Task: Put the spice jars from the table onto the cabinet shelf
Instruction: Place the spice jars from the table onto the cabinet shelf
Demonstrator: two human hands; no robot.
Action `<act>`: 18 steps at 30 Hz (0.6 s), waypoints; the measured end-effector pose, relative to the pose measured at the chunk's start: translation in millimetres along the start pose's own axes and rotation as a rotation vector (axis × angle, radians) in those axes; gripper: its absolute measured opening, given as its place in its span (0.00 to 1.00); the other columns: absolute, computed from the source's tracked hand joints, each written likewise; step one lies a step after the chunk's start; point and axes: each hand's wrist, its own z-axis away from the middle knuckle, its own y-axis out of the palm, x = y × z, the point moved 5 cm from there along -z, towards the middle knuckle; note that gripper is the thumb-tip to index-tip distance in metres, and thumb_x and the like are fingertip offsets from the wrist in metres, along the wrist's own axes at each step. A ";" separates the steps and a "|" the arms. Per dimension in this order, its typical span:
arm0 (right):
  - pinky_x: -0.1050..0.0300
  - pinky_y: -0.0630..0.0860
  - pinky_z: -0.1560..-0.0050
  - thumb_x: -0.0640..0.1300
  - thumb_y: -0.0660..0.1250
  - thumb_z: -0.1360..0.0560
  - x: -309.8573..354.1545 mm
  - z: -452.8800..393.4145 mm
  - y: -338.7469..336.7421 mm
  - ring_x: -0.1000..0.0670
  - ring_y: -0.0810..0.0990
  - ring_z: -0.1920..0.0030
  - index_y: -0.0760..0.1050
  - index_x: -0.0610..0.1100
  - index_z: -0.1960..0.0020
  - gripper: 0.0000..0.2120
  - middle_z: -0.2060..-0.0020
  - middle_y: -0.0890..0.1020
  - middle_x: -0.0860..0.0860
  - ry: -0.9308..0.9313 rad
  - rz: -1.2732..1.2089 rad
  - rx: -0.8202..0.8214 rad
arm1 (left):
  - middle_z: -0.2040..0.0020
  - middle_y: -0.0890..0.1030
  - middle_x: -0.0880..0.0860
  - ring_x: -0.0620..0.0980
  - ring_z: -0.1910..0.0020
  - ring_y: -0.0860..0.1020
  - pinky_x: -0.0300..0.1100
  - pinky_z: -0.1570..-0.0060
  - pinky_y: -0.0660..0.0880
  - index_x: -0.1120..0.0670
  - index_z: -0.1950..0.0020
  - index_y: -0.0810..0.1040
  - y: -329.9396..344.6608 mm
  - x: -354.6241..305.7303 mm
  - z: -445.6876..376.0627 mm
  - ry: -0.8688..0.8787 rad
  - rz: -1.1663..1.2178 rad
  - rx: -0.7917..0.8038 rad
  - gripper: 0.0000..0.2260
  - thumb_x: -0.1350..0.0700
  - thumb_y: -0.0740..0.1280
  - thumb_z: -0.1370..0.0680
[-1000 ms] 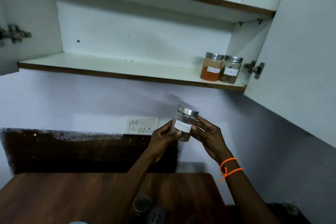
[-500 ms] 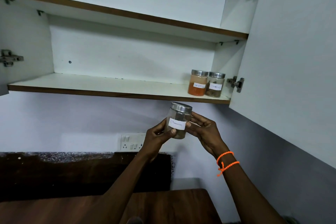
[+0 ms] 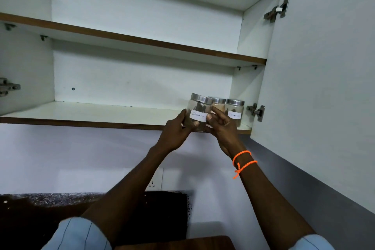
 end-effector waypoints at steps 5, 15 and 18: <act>0.38 0.81 0.38 0.37 0.72 0.21 -9.8 -29.4 0.3 0.41 0.83 0.38 0.79 0.38 0.32 0.18 0.39 0.84 0.41 -0.040 0.391 -0.191 | 0.38 0.83 0.57 0.59 0.42 0.82 0.54 0.46 0.79 0.55 0.25 0.67 15.5 27.9 -34.4 -0.088 -0.330 0.111 0.28 0.37 0.61 0.18; 0.44 0.83 0.47 0.39 0.74 0.25 -26.9 -45.1 4.9 0.42 0.86 0.52 0.86 0.39 0.51 0.05 0.56 0.88 0.42 -0.098 0.829 -0.259 | 0.50 0.85 0.55 0.58 0.50 0.84 0.49 0.47 0.71 0.55 0.42 0.76 42.6 39.0 -55.1 -0.178 -0.814 0.004 0.26 0.35 0.51 0.17; 0.46 0.84 0.49 0.36 0.74 0.27 -28.4 -44.0 4.1 0.44 0.86 0.52 0.87 0.42 0.47 0.09 0.55 0.88 0.44 -0.131 0.835 -0.229 | 0.53 0.86 0.54 0.57 0.53 0.84 0.48 0.49 0.70 0.54 0.46 0.77 45.8 36.9 -49.8 -0.129 -0.910 -0.041 0.24 0.39 0.50 0.15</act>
